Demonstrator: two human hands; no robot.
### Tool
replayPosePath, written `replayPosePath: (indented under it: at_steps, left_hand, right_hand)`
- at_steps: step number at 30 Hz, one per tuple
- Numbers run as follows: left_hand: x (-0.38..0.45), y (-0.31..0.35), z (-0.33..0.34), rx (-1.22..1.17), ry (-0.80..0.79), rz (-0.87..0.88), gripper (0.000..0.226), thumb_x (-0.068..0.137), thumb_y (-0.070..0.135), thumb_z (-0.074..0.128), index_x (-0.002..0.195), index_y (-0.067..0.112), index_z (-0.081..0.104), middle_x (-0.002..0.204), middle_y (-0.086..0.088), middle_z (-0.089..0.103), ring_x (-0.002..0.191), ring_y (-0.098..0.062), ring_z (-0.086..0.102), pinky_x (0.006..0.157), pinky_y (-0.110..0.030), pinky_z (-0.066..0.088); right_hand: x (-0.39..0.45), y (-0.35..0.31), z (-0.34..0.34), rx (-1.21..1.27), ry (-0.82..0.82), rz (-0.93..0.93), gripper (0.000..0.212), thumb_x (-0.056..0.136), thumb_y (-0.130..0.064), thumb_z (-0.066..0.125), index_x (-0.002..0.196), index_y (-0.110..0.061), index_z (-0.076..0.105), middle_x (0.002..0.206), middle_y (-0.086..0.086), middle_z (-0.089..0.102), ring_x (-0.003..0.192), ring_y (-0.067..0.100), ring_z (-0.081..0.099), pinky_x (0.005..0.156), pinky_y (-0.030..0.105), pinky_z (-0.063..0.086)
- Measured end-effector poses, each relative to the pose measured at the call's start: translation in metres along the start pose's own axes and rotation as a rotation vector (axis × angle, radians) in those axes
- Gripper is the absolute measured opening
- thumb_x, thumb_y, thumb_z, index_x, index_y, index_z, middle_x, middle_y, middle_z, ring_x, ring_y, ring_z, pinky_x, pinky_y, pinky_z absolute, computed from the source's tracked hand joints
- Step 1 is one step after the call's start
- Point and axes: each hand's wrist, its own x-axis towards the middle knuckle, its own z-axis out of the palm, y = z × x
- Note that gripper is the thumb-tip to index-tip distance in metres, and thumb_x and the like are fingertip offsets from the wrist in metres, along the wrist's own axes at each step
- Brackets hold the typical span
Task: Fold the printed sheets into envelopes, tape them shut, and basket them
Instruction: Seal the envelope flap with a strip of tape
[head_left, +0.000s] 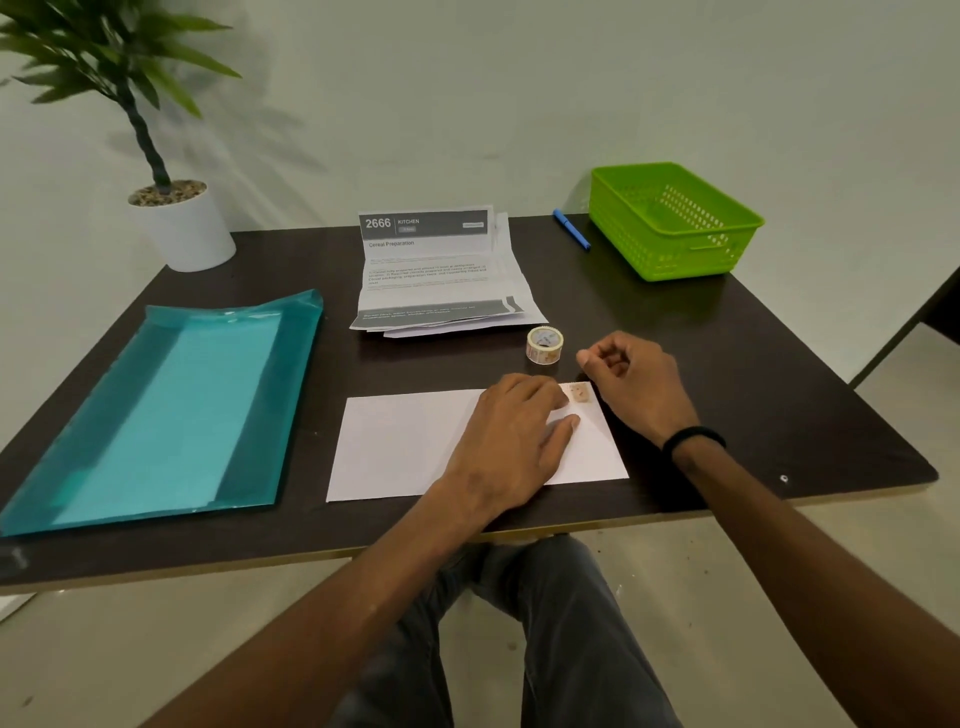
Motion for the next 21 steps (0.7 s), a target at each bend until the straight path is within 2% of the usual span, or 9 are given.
replayPosePath:
  at_steps: [2,5,9,12,15,17,19,21]
  left_hand:
    - [-0.001,-0.001,0.001,-0.027,0.034,-0.006,0.032,0.106,0.037,0.052,0.128,0.018,0.066,0.137,-0.002,0.062,0.127,-0.016,0.051,0.112,-0.033,0.042]
    - [-0.001,-0.002,0.0,-0.022,0.055,0.005,0.031,0.106,0.03,0.052,0.129,0.015,0.066,0.135,-0.004,0.064,0.124,-0.016,0.053,0.111,-0.032,0.044]
    - [-0.002,0.004,-0.006,0.016,0.03,-0.025,0.032,0.106,0.029,0.052,0.134,0.018,0.063,0.141,-0.001,0.061,0.129,-0.015,0.05,0.111,-0.027,0.039]
    - [0.003,-0.001,-0.02,0.035,-0.076,-0.032,0.033,0.106,0.029,0.051,0.136,0.023,0.062,0.147,0.001,0.057,0.136,-0.017,0.048,0.114,-0.031,0.037]
    - [0.002,-0.014,-0.045,0.091,-0.208,-0.056,0.054,0.102,0.054,0.051,0.15,0.029,0.048,0.16,-0.001,0.042,0.148,-0.023,0.034,0.122,-0.048,0.032]
    - [-0.006,-0.025,-0.07,0.122,-0.278,-0.184,0.077,0.093,0.073,0.051,0.157,0.034,0.035,0.167,-0.002,0.029,0.153,-0.027,0.025,0.122,-0.059,0.028]
    - [-0.016,-0.042,-0.094,0.179,-0.321,-0.351,0.096,0.082,0.082,0.054,0.161,0.034,0.027,0.168,-0.004,0.024,0.154,-0.032,0.022,0.121,-0.062,0.026]
    - [-0.026,-0.058,-0.112,0.183,-0.283,-0.519,0.104,0.078,0.083,0.058,0.161,0.029,0.026,0.167,-0.01,0.027,0.152,-0.036,0.026,0.119,-0.06,0.03]
  right_hand:
    - [-0.002,-0.002,-0.002,0.003,-0.03,-0.016,0.022,0.092,-0.045,0.074,0.094,-0.023,0.068,0.086,-0.009,0.069,0.079,0.006,0.062,0.072,0.02,0.051]
    - [-0.004,-0.002,0.0,-0.053,-0.063,-0.028,0.026,0.083,-0.041,0.085,0.095,-0.024,0.071,0.085,-0.008,0.068,0.075,0.007,0.06,0.073,0.025,0.055]
    - [-0.005,-0.007,0.001,-0.078,-0.009,-0.001,0.01,0.089,-0.029,0.08,0.089,-0.023,0.072,0.079,-0.007,0.069,0.072,0.008,0.063,0.082,0.036,0.061]
    - [-0.008,-0.009,-0.001,-0.082,0.001,-0.009,0.004,0.095,-0.023,0.073,0.092,-0.019,0.073,0.079,-0.007,0.067,0.071,0.007,0.06,0.085,0.039,0.06]
    - [-0.011,-0.009,-0.006,-0.084,0.009,-0.028,0.011,0.099,-0.027,0.066,0.095,-0.019,0.072,0.088,-0.002,0.07,0.079,0.012,0.061,0.083,0.035,0.056]
    - [-0.012,-0.008,-0.01,-0.069,-0.043,-0.037,0.015,0.1,-0.033,0.065,0.099,-0.02,0.072,0.096,0.0,0.071,0.081,0.011,0.06,0.079,0.028,0.049]
    - [-0.013,-0.006,-0.013,-0.046,-0.111,-0.06,0.018,0.094,-0.039,0.073,0.099,-0.021,0.073,0.097,-0.001,0.069,0.081,0.009,0.059,0.075,0.023,0.048]
    - [-0.014,-0.005,-0.018,-0.043,-0.185,-0.087,0.025,0.086,-0.043,0.081,0.102,-0.024,0.074,0.096,-0.008,0.064,0.082,0.008,0.058,0.071,0.019,0.047]
